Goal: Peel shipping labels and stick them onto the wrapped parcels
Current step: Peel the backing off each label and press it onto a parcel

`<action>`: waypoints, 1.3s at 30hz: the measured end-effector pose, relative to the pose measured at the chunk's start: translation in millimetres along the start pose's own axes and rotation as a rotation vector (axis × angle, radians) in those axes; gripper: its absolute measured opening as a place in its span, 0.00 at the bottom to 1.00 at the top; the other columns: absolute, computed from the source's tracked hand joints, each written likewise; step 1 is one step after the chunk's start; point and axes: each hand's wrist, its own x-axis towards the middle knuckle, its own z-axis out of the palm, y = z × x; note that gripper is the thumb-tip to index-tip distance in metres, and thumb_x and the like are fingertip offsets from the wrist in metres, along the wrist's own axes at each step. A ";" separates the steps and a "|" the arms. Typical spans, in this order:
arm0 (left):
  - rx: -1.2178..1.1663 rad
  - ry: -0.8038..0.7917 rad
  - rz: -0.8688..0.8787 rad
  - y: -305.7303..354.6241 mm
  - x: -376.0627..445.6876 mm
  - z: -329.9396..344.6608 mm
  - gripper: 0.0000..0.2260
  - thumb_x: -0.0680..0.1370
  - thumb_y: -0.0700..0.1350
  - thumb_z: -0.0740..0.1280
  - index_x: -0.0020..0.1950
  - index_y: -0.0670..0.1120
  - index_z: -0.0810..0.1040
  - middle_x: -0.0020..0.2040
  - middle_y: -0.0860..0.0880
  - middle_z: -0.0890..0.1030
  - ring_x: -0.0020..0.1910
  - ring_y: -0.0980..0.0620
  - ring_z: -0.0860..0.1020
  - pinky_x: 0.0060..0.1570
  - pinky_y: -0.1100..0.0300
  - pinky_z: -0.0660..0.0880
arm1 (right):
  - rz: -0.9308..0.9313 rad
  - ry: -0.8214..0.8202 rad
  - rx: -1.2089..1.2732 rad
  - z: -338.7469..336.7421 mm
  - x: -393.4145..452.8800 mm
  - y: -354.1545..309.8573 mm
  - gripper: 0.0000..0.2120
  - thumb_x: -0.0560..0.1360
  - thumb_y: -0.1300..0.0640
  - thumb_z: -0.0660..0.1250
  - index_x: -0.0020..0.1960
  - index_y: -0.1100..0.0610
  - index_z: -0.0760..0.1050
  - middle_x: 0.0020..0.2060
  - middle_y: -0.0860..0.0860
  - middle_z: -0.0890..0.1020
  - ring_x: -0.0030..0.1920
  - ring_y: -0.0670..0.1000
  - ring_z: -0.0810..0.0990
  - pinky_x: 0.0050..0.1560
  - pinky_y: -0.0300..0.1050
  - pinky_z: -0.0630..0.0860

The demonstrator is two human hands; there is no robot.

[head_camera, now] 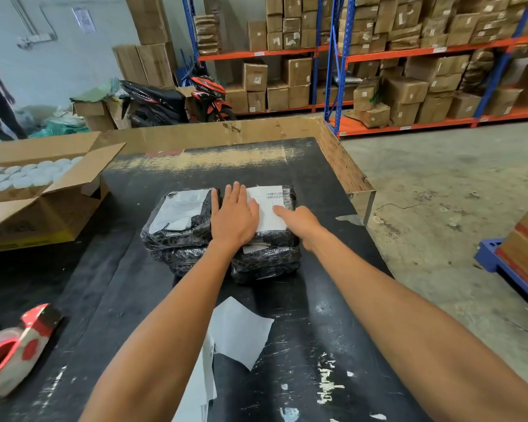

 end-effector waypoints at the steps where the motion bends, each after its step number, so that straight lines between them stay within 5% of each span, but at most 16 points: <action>1: -0.023 0.070 0.020 0.5 -3.6 1.3 0.27 0.85 0.53 0.45 0.82 0.43 0.57 0.82 0.47 0.56 0.82 0.49 0.52 0.80 0.47 0.40 | 0.011 0.005 0.016 0.5 0.3 -3.0 0.36 0.79 0.42 0.66 0.77 0.65 0.63 0.74 0.59 0.70 0.71 0.60 0.71 0.56 0.47 0.69; 4: -0.131 0.103 0.083 -2.2 -8.4 4.8 0.24 0.86 0.50 0.47 0.80 0.42 0.61 0.81 0.45 0.61 0.81 0.49 0.57 0.80 0.51 0.48 | -0.045 0.091 -0.163 5.4 -3.5 -10.5 0.19 0.80 0.44 0.64 0.51 0.61 0.76 0.52 0.56 0.81 0.53 0.58 0.78 0.44 0.47 0.72; 7: -0.222 -0.019 0.081 -7.9 -6.0 6.1 0.25 0.86 0.51 0.47 0.81 0.42 0.58 0.82 0.45 0.58 0.81 0.49 0.54 0.80 0.53 0.51 | -0.121 0.160 -0.315 10.1 -8.5 -14.0 0.21 0.81 0.42 0.63 0.38 0.58 0.69 0.37 0.50 0.75 0.47 0.58 0.77 0.40 0.48 0.71; 9: -0.259 -0.079 0.071 -11.2 -4.1 4.3 0.26 0.86 0.52 0.47 0.82 0.41 0.54 0.83 0.45 0.54 0.82 0.49 0.51 0.80 0.53 0.50 | -0.137 0.178 -0.212 11.3 -7.9 -17.6 0.20 0.78 0.42 0.68 0.50 0.60 0.73 0.46 0.50 0.78 0.55 0.58 0.77 0.51 0.51 0.75; 12: -0.334 -0.084 0.040 -14.0 -7.5 1.0 0.26 0.87 0.52 0.46 0.82 0.42 0.51 0.83 0.45 0.51 0.82 0.50 0.48 0.80 0.55 0.47 | -0.112 0.173 0.126 14.2 -8.0 -23.9 0.34 0.74 0.42 0.73 0.73 0.58 0.66 0.68 0.54 0.72 0.64 0.55 0.73 0.57 0.49 0.72; 15: -0.319 -0.157 0.059 -13.7 -9.1 -1.3 0.27 0.86 0.55 0.45 0.83 0.43 0.48 0.83 0.46 0.47 0.82 0.50 0.45 0.80 0.55 0.44 | -0.036 0.150 0.275 11.8 -5.7 -19.1 0.33 0.76 0.40 0.70 0.74 0.56 0.65 0.71 0.53 0.71 0.62 0.53 0.73 0.56 0.50 0.72; 19: -0.267 -0.248 0.083 -9.6 -0.7 -6.6 0.28 0.86 0.56 0.45 0.83 0.43 0.47 0.83 0.46 0.45 0.82 0.48 0.43 0.80 0.47 0.45 | 0.029 0.170 0.409 7.4 -1.4 -8.3 0.34 0.77 0.44 0.71 0.78 0.56 0.65 0.74 0.55 0.70 0.71 0.59 0.72 0.67 0.55 0.72; 22: -0.253 -0.315 0.091 -10.7 1.9 -8.7 0.28 0.86 0.56 0.44 0.83 0.44 0.44 0.83 0.46 0.44 0.82 0.46 0.42 0.79 0.43 0.45 | 0.047 0.182 0.460 -2.8 -1.3 -5.0 0.35 0.76 0.46 0.73 0.78 0.56 0.65 0.72 0.55 0.73 0.67 0.58 0.74 0.67 0.55 0.74; 27: -0.343 -0.287 0.137 -0.3 -4.1 -1.8 0.27 0.87 0.52 0.46 0.82 0.42 0.46 0.83 0.46 0.44 0.82 0.51 0.43 0.80 0.55 0.42 | 0.106 0.113 0.519 -23.1 1.4 5.9 0.23 0.78 0.48 0.71 0.67 0.59 0.69 0.61 0.54 0.76 0.63 0.58 0.75 0.67 0.58 0.74; 31: -0.346 -0.285 0.114 1.5 -3.4 -2.7 0.26 0.87 0.50 0.47 0.82 0.42 0.47 0.83 0.46 0.46 0.82 0.52 0.44 0.77 0.58 0.43 | 0.079 0.135 0.433 -14.7 -2.4 8.0 0.37 0.77 0.42 0.71 0.78 0.57 0.62 0.71 0.55 0.71 0.68 0.58 0.71 0.63 0.52 0.70; 34: -0.398 -0.264 0.093 -0.6 -2.1 -4.3 0.25 0.87 0.49 0.49 0.83 0.42 0.49 0.83 0.47 0.48 0.82 0.52 0.47 0.77 0.59 0.45 | 0.068 0.168 0.455 -13.7 -1.3 11.0 0.30 0.76 0.45 0.74 0.71 0.59 0.71 0.66 0.56 0.77 0.55 0.55 0.74 0.58 0.50 0.72; 37: -0.755 -0.252 -0.064 4.2 -5.4 -6.7 0.24 0.86 0.49 0.54 0.83 0.51 0.54 0.83 0.53 0.54 0.81 0.52 0.54 0.76 0.54 0.52 | 0.110 0.175 0.544 -21.2 -0.2 15.0 0.26 0.76 0.47 0.75 0.68 0.58 0.74 0.61 0.53 0.78 0.57 0.55 0.75 0.61 0.49 0.72; 39: -1.156 -0.229 -0.282 7.5 -10.0 -7.0 0.24 0.86 0.54 0.55 0.82 0.55 0.56 0.81 0.53 0.59 0.80 0.49 0.56 0.76 0.48 0.54 | 0.130 0.185 0.627 -32.2 1.9 19.2 0.16 0.76 0.49 0.75 0.55 0.59 0.77 0.61 0.54 0.80 0.60 0.57 0.79 0.66 0.53 0.75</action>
